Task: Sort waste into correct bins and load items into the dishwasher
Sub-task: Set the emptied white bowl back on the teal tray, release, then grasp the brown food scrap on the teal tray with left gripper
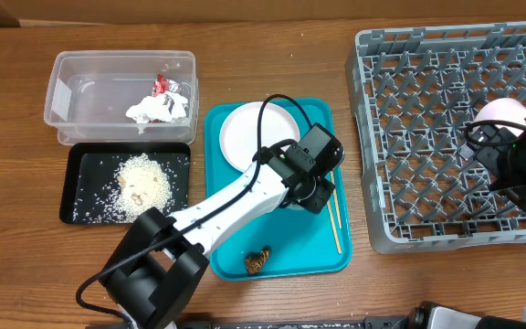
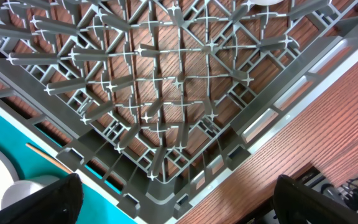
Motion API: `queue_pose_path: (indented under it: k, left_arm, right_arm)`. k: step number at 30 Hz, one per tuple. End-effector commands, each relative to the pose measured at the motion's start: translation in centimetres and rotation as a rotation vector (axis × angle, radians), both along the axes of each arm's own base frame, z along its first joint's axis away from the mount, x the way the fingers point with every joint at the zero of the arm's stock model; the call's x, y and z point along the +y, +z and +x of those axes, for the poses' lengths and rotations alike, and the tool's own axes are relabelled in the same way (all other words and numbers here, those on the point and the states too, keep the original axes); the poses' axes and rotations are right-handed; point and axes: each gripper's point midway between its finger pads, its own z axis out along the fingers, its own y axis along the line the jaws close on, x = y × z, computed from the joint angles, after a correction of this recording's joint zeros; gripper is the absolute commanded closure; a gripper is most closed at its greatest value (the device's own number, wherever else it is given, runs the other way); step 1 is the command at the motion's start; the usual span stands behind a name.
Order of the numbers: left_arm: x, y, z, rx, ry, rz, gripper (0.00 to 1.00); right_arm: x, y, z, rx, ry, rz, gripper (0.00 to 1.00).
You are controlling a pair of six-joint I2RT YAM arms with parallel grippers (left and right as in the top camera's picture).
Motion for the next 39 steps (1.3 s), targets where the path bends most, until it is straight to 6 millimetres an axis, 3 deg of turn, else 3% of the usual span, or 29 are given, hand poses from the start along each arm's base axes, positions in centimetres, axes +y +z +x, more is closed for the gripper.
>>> queue_pose_path:
  k: [1,4,8,16,23,39]
  left_arm:
    - [-0.2,0.3,-0.1,0.014,-0.002,-0.003,0.64]
    - [0.8,0.6,-0.7,0.044,0.006,0.032,0.39]
    - [2.8,1.9,-1.1,0.073,0.036,0.094,0.25]
    - [6.2,3.8,-2.9,0.142,0.104,0.201,0.22]
    - [9.1,4.1,-4.8,0.197,0.155,0.315,0.20]
    - [14.0,-2.5,-11.4,0.390,0.130,0.490,0.16]
  right_arm:
    - [0.0,0.3,0.1,-0.009,0.005,0.001,0.00]
    - [0.0,0.3,0.0,-0.007,0.005,0.002,0.00]
    - [0.0,0.3,0.1,-0.010,0.005,0.001,0.00]
    - [0.0,0.3,0.3,-0.017,0.005,-0.001,0.00]
    - [0.0,0.3,0.3,-0.017,0.005,-0.001,0.00]
    - [0.0,0.3,0.2,-0.013,0.005,0.000,0.00]
